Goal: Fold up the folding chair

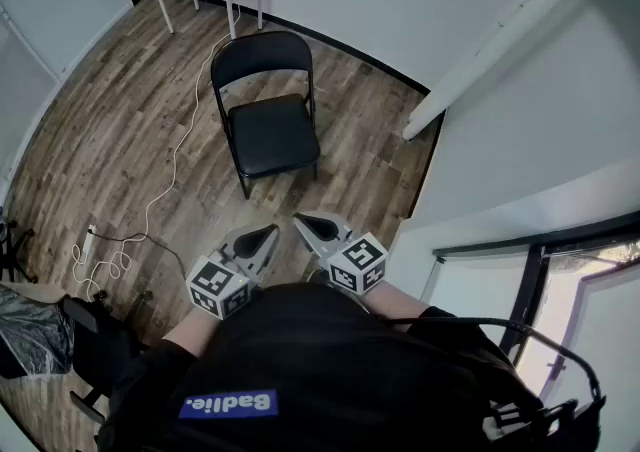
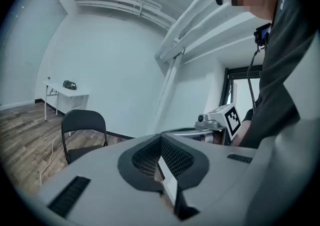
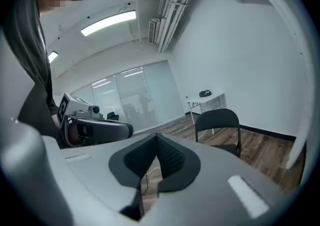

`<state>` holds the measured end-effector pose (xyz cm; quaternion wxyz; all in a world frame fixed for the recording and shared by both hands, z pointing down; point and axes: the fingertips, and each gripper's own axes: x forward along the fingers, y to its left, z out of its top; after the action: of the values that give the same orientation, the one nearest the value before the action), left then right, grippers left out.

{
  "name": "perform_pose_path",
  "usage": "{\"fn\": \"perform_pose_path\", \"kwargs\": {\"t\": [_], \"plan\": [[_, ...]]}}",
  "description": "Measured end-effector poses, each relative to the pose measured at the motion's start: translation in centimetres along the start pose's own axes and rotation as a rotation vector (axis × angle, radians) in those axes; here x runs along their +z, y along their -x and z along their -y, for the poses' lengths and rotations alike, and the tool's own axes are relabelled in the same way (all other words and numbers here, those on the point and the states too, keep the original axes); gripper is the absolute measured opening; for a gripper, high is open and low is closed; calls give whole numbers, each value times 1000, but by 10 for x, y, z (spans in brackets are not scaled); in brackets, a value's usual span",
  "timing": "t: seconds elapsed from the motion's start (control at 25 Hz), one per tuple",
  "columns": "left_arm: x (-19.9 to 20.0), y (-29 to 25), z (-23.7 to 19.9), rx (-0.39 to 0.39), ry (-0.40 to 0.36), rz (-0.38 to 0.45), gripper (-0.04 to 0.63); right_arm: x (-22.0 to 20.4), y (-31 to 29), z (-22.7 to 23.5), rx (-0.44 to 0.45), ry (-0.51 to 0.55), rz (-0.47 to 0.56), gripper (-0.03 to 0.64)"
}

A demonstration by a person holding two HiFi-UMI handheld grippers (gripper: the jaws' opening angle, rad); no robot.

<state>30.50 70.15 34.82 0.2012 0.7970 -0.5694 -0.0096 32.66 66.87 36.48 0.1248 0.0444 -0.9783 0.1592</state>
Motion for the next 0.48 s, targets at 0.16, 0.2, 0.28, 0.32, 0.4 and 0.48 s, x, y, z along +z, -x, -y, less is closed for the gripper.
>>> {"fn": "perform_pose_path", "kwargs": {"t": [0.16, 0.2, 0.28, 0.32, 0.4, 0.48], "plan": [[0, -4, 2, 2, 2, -2, 0, 0, 2, 3, 4, 0, -3, -2], [0, -4, 1, 3, 3, -3, 0, 0, 2, 4, 6, 0, -4, -2], [-1, -6, 2, 5, 4, -4, 0, -1, 2, 4, 11, 1, -6, -2], [-1, -6, 2, 6, 5, -4, 0, -1, 3, 4, 14, 1, -7, -2], [0, -8, 2, 9, 8, -4, 0, -1, 3, 5, 23, -2, -7, -2], [1, -10, 0, 14, 10, -3, 0, 0, 2, 7, 28, -7, -5, -2]]}}
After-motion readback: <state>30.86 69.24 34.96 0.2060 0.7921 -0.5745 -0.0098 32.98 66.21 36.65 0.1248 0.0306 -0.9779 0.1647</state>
